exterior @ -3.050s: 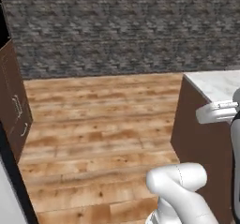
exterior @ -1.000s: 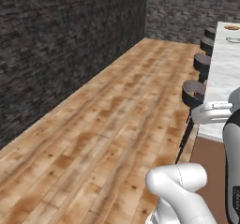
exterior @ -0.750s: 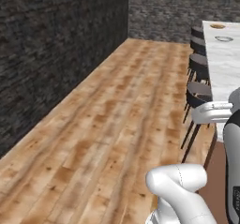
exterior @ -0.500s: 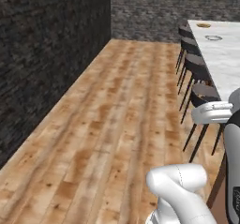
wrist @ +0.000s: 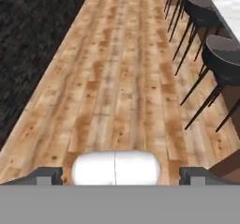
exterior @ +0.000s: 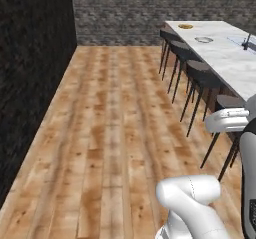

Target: Transport the steak and bell pepper to the fridge. Place the steak on the rack containing meat and place the bell pepper on the rack containing the vegetable, ensuring meats and vegetables are on different racks.

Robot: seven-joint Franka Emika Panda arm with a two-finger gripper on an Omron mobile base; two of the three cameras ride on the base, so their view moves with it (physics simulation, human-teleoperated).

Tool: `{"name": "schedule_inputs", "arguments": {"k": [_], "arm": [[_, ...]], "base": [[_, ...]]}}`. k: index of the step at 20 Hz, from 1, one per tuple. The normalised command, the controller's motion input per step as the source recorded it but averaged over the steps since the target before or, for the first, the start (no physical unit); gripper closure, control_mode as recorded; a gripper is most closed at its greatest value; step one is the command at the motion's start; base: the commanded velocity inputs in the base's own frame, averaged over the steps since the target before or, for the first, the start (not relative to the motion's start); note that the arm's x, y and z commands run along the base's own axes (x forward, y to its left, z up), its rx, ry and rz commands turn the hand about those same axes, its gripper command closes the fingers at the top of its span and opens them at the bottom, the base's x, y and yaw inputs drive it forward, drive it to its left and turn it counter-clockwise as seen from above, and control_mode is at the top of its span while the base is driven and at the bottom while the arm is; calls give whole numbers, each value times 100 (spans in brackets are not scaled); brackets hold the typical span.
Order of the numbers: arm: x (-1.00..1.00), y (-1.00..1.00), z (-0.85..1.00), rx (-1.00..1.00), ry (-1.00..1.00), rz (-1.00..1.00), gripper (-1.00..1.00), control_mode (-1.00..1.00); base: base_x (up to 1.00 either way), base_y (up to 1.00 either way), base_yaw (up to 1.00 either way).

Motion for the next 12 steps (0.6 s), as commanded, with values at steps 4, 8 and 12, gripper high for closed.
{"name": "schedule_inputs", "arguments": {"k": [4,8,12], "arm": [[0,0,0,0,0,0,-100,100],[0,0,0,0,0,0,-100,100],[0,0,0,0,0,0,-100,100]], "base": [[100,100,-48],[100,100,-47],[100,100,-48]]}}
